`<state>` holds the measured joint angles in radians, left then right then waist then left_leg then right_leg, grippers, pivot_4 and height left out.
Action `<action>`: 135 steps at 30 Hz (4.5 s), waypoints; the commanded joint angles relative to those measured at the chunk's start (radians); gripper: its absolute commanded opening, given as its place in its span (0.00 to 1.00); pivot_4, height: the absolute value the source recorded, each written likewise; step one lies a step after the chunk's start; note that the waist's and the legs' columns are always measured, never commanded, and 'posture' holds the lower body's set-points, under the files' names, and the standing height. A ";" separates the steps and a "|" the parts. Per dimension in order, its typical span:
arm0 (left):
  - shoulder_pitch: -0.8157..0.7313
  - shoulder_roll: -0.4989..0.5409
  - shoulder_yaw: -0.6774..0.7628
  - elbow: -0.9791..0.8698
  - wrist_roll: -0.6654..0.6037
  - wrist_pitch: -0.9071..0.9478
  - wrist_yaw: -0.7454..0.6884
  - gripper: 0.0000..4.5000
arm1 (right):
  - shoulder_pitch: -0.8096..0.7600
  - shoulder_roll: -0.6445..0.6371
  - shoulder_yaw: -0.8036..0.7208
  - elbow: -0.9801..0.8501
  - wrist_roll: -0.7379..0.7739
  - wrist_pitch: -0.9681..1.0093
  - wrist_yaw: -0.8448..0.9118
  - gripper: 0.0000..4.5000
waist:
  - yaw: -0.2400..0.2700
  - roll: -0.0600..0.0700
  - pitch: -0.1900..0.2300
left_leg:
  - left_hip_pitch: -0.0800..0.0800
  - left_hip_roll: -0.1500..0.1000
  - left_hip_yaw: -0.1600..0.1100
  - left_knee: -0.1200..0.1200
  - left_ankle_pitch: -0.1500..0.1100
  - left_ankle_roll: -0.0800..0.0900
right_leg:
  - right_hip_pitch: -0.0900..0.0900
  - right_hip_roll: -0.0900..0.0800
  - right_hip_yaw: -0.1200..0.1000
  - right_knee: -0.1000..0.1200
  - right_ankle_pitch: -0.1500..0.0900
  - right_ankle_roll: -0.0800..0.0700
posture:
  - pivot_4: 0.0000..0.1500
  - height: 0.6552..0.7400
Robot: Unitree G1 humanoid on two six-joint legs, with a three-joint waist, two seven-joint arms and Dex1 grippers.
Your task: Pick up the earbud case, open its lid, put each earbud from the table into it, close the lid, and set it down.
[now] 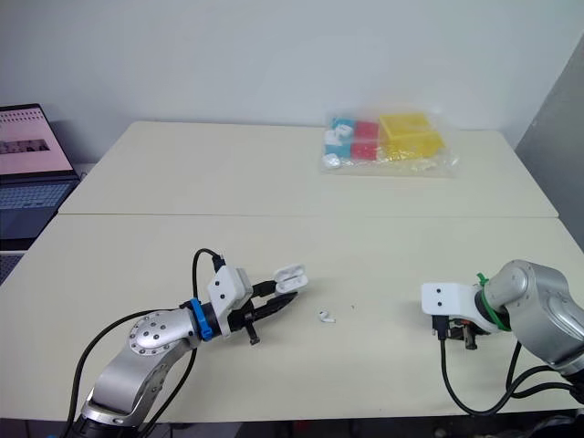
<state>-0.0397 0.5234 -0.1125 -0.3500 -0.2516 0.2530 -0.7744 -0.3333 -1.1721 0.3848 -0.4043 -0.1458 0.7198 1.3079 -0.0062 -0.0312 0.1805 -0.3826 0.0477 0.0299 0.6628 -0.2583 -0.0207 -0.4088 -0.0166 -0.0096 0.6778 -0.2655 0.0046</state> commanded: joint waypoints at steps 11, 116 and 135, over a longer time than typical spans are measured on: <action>-0.015 -0.005 0.006 -0.025 -0.011 -0.014 0.000 0.18 | -0.004 -0.018 -0.062 -0.007 0.031 -0.029 -0.005 0.09 | 0.001 0.000 0.000 | -0.001 0.000 0.000 0.000 0.000 0.000 | 0.000 0.000 0.000 0.000 0.000 0.000 | 1.00 1.00; -0.186 -0.047 0.066 0.002 -0.182 0.084 -0.029 0.18 | -0.110 0.577 0.128 -0.084 0.366 0.165 -0.649 0.70 | 0.003 -0.001 0.002 | -0.016 0.000 -0.003 0.000 0.000 0.000 | -0.012 0.006 -0.001 -0.002 0.000 0.000 | 1.00 1.00; -0.169 -0.039 0.062 -0.009 -0.181 0.090 -0.027 0.18 | -0.018 0.511 0.084 -0.096 0.348 0.108 -0.559 0.09 | 0.005 -0.001 0.002 | -0.015 -0.001 -0.003 0.001 0.000 0.000 | -0.011 0.007 0.000 0.000 0.000 0.001 | 1.00 1.00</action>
<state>-0.2072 0.4784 -0.0552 -0.3112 -0.4295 0.3572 -0.7978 -0.3622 -0.6378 0.5020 -0.4735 0.1900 0.8155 0.7284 -0.0013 -0.0318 0.1820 -0.3980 0.0470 0.0272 0.6637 -0.2584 -0.0206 -0.4201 -0.0101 -0.0101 0.6774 -0.2655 0.0052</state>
